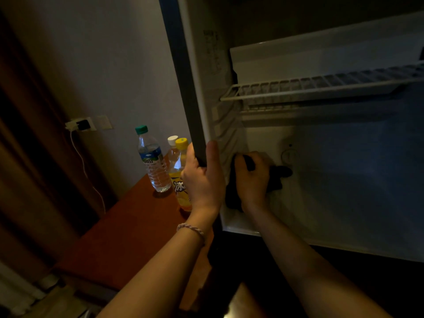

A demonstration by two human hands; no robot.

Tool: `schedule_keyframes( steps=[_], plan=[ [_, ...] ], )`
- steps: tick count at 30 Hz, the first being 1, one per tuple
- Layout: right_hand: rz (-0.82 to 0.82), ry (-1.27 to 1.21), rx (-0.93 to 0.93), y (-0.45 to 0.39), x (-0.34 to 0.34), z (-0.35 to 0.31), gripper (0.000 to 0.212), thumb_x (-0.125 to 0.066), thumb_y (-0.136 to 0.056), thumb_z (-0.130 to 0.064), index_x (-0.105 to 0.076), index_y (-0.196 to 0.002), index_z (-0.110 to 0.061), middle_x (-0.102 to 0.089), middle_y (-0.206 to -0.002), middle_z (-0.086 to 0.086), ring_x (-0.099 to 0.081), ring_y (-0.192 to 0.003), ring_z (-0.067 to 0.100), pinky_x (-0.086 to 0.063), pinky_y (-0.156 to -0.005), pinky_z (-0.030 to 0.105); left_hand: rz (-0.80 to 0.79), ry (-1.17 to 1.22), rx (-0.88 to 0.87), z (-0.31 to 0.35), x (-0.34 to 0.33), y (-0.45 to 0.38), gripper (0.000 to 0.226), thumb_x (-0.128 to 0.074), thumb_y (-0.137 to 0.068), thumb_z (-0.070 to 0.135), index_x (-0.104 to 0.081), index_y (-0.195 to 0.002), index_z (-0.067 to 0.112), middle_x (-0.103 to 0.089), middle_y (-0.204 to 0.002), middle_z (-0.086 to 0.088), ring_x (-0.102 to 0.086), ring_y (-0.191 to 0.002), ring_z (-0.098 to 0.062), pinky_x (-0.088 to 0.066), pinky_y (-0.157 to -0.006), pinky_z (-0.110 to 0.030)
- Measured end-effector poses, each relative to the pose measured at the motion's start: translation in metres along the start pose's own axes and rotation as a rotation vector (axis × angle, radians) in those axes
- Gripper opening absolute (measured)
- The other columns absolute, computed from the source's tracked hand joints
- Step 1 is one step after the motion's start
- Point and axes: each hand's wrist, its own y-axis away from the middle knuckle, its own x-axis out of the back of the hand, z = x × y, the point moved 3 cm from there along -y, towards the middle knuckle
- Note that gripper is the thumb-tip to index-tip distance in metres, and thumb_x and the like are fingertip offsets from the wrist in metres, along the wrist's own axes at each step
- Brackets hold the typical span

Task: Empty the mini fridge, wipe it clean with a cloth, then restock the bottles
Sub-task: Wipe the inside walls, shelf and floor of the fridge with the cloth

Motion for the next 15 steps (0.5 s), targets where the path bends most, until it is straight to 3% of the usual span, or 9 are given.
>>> schedule_keyframes(
  steps=[4, 7, 9, 13, 15],
  plan=[
    [-0.040, 0.050, 0.033, 0.030, 0.007, -0.006, 0.020, -0.065, -0.087, -0.022, -0.056, -0.071, -0.031, -0.059, -0.093, 0.001, -0.059, -0.084, 0.006, -0.047, -0.077, 0.023, 0.000, -0.008, -0.002, 0.001, 0.001, 0.000, 0.024, -0.047, -0.092, 0.057, -0.053, -0.094, 0.033, -0.058, -0.060, 0.017, -0.052, -0.051, -0.002, -0.040, -0.049, -0.017],
    [-0.036, 0.029, 0.032, 0.040, 0.009, -0.007, 0.023, -0.067, -0.089, -0.018, -0.058, -0.073, -0.032, -0.055, -0.095, -0.006, -0.056, -0.083, -0.006, -0.043, -0.075, 0.007, -0.009, -0.007, 0.008, -0.001, 0.001, 0.000, 0.027, -0.051, -0.094, 0.063, -0.053, -0.092, 0.036, -0.059, -0.065, 0.013, -0.054, -0.055, -0.004, -0.045, -0.051, -0.024],
    [-0.008, 0.038, 0.070, 0.042, 0.008, -0.008, 0.022, -0.068, -0.088, -0.014, -0.060, -0.076, -0.031, -0.054, -0.096, -0.006, -0.054, -0.084, -0.008, -0.040, -0.074, 0.003, -0.007, -0.008, 0.006, -0.001, 0.001, -0.001, 0.026, -0.051, -0.094, 0.060, -0.053, -0.092, 0.035, -0.058, -0.064, 0.013, -0.052, -0.054, -0.003, -0.042, -0.050, -0.021],
    [0.027, 0.003, 0.096, 0.033, 0.005, -0.006, 0.026, -0.069, -0.087, -0.010, -0.060, -0.075, -0.032, -0.060, -0.097, 0.004, -0.058, -0.084, -0.001, -0.046, -0.078, 0.014, -0.002, 0.003, 0.002, 0.000, 0.001, -0.001, 0.021, -0.048, -0.093, 0.057, -0.053, -0.092, 0.037, -0.055, -0.061, 0.011, -0.048, -0.051, -0.002, -0.039, -0.049, -0.020],
    [0.031, -0.002, 0.070, 0.020, 0.002, -0.003, 0.026, -0.068, -0.087, -0.011, -0.060, -0.074, -0.033, -0.063, -0.098, 0.007, -0.062, -0.087, 0.011, -0.050, -0.080, 0.024, -0.001, 0.004, -0.006, 0.001, 0.001, 0.000, 0.022, -0.048, -0.092, 0.058, -0.053, -0.092, 0.036, -0.054, -0.059, 0.013, -0.047, -0.050, -0.001, -0.038, -0.049, -0.019]
  ],
)
